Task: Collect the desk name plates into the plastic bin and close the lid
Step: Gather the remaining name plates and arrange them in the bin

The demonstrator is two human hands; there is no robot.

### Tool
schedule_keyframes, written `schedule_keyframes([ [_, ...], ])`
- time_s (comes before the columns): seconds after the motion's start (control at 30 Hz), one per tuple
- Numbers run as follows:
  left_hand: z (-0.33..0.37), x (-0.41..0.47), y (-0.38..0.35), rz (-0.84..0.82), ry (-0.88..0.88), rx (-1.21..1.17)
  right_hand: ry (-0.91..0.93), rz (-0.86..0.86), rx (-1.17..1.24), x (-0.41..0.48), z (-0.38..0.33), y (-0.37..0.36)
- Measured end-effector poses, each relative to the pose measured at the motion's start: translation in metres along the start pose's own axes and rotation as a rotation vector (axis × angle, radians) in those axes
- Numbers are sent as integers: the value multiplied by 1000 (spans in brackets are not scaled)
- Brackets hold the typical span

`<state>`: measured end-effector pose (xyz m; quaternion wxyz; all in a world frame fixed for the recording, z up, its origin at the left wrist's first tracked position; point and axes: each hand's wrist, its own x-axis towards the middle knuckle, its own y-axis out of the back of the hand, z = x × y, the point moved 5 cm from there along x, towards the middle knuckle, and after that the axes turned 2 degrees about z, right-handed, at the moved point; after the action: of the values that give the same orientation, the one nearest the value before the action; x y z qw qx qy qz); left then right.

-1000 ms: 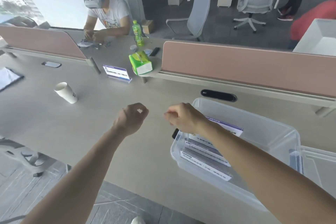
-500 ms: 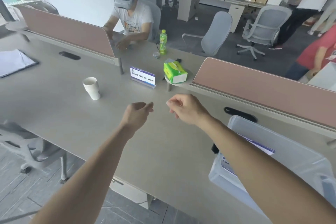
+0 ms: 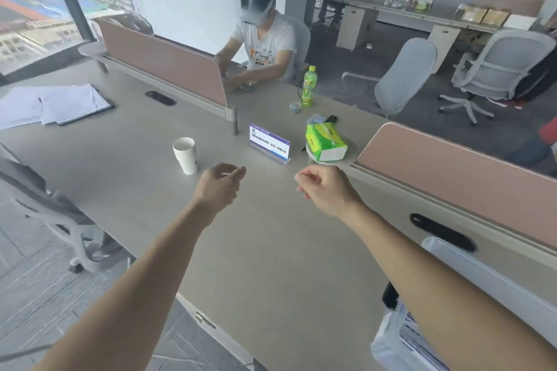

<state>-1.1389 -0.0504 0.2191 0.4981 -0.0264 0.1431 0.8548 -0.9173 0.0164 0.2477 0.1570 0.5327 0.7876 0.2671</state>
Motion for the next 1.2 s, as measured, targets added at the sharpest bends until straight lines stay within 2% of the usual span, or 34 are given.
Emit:
schedule_keyframes([
  [0.2,4,16,4,50,2,54,-8,-16,134,44,12,-6],
  [0.33,4,40,11,60,11,90,-40,-61,128,70,19,-30],
  [0.53,6,108,19,-60,-24,210,-101,-73,47,119,35,-62],
  [0.63,2,151,22,-78,-31,177,-142,-54,27,151,38,-74],
  [0.7,-6,177,22,-92,-13,145,-209,-23,37,172,40,-83],
  [0.83,-32,231,18,-112,57,102,-511,12,395,198,56,-110],
  [1.0,-52,294,9,-127,129,32,-667,153,460,233,85,-126],
  [1.2,-55,364,-25,-145,170,-1,-745,224,427,284,111,-135],
])
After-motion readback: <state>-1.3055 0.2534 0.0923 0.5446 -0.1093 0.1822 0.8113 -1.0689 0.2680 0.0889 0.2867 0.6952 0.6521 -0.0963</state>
